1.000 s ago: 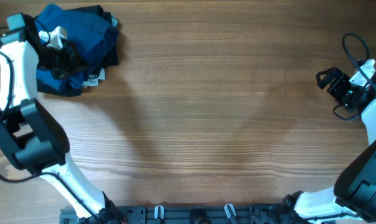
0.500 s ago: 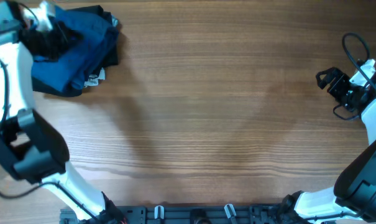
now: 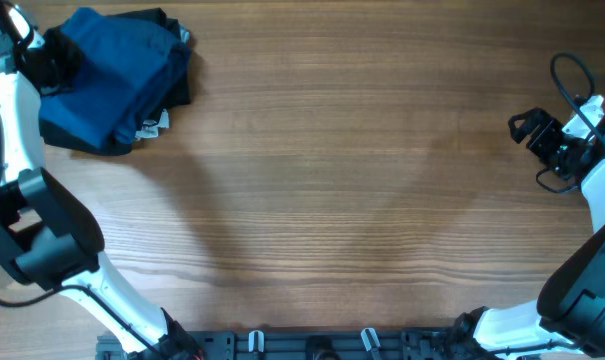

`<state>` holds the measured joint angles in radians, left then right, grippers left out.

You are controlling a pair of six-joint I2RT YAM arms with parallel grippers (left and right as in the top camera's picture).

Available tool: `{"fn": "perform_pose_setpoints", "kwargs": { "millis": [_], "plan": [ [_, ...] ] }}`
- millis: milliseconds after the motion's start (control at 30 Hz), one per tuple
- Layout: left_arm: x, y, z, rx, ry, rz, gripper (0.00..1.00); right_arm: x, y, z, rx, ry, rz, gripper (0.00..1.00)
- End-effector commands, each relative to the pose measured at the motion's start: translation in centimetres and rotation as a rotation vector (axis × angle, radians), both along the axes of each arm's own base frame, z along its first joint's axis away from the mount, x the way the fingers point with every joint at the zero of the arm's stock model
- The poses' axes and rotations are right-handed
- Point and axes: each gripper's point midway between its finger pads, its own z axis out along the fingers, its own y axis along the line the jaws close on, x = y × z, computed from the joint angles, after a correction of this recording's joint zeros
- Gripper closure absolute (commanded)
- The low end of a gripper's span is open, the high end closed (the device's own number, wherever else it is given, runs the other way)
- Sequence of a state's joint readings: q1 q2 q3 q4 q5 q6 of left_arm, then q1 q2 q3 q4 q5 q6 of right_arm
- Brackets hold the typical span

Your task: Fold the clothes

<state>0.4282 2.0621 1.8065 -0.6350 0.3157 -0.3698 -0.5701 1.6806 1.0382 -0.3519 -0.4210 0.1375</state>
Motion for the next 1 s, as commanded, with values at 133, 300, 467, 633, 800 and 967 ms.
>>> {"fn": "perform_pose_setpoints", "kwargs": {
  "millis": [133,300,467,633,800,967],
  "plan": [
    [0.6,1.5,-0.5,-0.115,-0.06,0.021,0.96,0.1,0.0,0.1,-0.01,-0.002,0.003,0.0],
    [0.5,-1.3,8.4,-0.164,-0.256,-0.067,0.96,0.1,0.0,0.1,-0.01,-0.002,0.003,0.0],
    [0.5,-5.4,12.3,-0.154,-0.324,-0.156,0.78,0.1,0.0,0.1,-0.01,-0.002,0.003,0.0],
    [1.9,-10.0,12.9,-0.143,-0.347,-0.238,0.12,0.1,0.0,0.1,-0.01,-0.002,0.003,0.0],
    [2.3,-12.2,12.6,-0.132,-0.332,-0.261,0.0,0.1,0.0,0.1,-0.01,-0.002,0.003,0.0],
    [2.3,-12.4,12.6,-0.133,-0.332,-0.266,0.0,0.1,0.0,0.1,-0.01,-0.002,0.003,0.0]
  ]
}}
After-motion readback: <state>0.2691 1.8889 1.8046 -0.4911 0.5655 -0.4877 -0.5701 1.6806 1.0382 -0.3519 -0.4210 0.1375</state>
